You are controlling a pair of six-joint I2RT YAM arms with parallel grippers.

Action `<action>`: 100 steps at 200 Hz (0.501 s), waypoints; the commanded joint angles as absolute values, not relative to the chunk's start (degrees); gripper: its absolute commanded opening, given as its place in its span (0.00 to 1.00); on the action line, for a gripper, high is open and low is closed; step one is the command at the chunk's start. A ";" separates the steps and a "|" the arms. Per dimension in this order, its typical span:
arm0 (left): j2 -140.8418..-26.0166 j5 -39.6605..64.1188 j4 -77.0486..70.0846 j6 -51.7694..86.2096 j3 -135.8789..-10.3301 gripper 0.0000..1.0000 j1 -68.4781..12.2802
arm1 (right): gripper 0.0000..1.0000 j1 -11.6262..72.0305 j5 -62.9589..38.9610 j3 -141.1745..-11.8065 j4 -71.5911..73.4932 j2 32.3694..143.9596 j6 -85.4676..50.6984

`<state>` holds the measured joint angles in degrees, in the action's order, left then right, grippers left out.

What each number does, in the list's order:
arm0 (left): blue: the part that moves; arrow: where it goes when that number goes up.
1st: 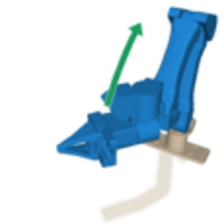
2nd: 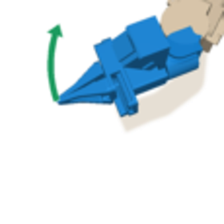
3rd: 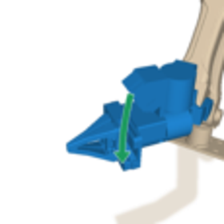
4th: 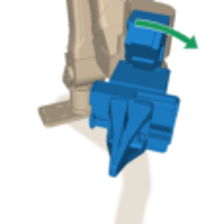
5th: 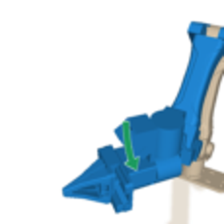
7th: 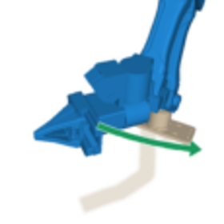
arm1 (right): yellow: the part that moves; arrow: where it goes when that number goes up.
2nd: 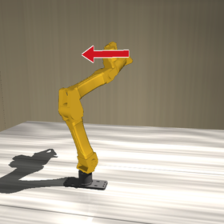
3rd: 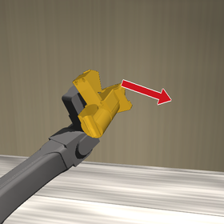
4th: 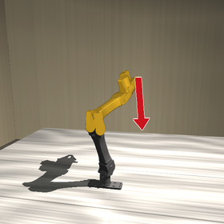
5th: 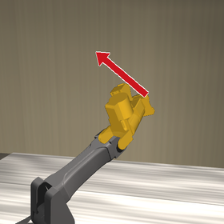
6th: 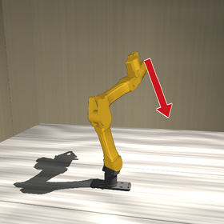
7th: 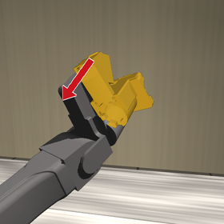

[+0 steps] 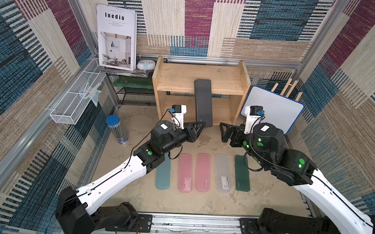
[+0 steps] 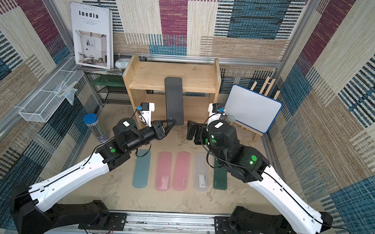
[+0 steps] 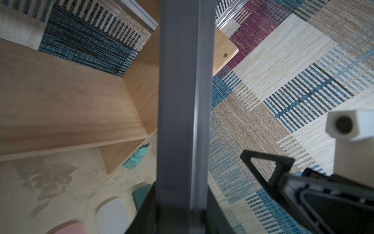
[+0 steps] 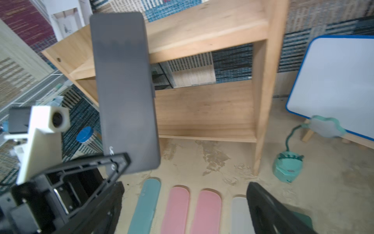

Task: Remove the pencil cases from the shelf
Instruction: Pick up the pencil case from the shelf.

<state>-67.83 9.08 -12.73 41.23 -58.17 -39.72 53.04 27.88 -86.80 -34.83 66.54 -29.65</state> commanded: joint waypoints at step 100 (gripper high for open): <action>-58.60 3.34 -8.78 35.83 -54.16 0.12 -39.81 | 0.99 50.71 3.25 -110.19 -33.93 91.93 -23.69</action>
